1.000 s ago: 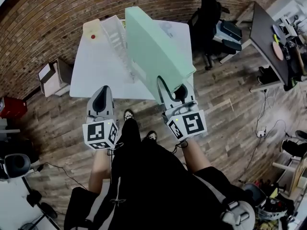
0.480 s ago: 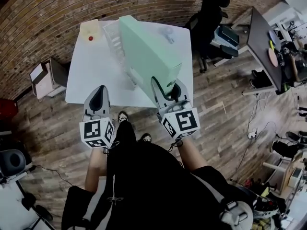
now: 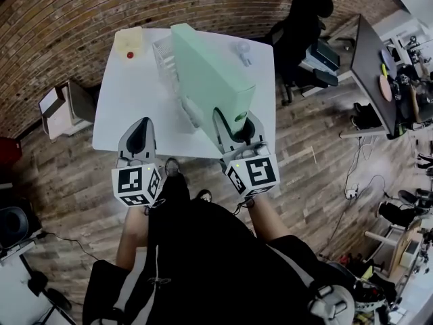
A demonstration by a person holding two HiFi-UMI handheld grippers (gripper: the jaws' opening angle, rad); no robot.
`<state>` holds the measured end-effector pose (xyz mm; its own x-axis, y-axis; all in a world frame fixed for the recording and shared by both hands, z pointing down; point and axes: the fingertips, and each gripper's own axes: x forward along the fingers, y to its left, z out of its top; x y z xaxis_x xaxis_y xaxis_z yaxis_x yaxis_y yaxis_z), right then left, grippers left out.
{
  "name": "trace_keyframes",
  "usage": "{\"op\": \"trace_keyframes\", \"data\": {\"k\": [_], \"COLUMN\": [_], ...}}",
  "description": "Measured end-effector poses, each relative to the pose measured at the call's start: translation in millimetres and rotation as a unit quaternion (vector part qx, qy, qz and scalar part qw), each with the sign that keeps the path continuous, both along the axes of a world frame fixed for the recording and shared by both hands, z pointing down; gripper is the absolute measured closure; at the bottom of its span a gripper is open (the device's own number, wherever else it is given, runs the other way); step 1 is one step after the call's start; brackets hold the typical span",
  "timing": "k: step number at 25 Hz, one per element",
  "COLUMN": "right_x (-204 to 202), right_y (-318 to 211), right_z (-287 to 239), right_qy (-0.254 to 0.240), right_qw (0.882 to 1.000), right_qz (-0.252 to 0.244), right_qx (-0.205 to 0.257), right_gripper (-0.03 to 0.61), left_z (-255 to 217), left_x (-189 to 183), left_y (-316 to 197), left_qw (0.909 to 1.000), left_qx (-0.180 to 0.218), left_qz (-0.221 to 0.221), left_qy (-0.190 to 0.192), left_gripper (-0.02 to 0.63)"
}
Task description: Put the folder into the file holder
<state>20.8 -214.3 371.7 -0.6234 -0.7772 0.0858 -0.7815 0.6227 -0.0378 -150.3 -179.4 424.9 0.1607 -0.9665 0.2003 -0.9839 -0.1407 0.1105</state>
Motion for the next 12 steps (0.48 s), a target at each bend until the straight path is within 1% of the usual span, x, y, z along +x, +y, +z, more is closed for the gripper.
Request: {"op": "trace_keyframes", "data": {"k": [12], "right_x": [-25.6], "right_y": [-31.8], "right_z": [12.4], "right_qy": [0.000], "right_qw": [1.000], "right_qz": [0.000], "right_qx": [-0.013], "right_gripper": [0.414], "left_z": [18.6], "left_x": [-13.0], "left_y": [-40.4], "left_qw": [0.9995], "left_qx": [-0.022], "left_qz": [0.022], "left_qy": [0.003], "left_gripper": [0.591]}}
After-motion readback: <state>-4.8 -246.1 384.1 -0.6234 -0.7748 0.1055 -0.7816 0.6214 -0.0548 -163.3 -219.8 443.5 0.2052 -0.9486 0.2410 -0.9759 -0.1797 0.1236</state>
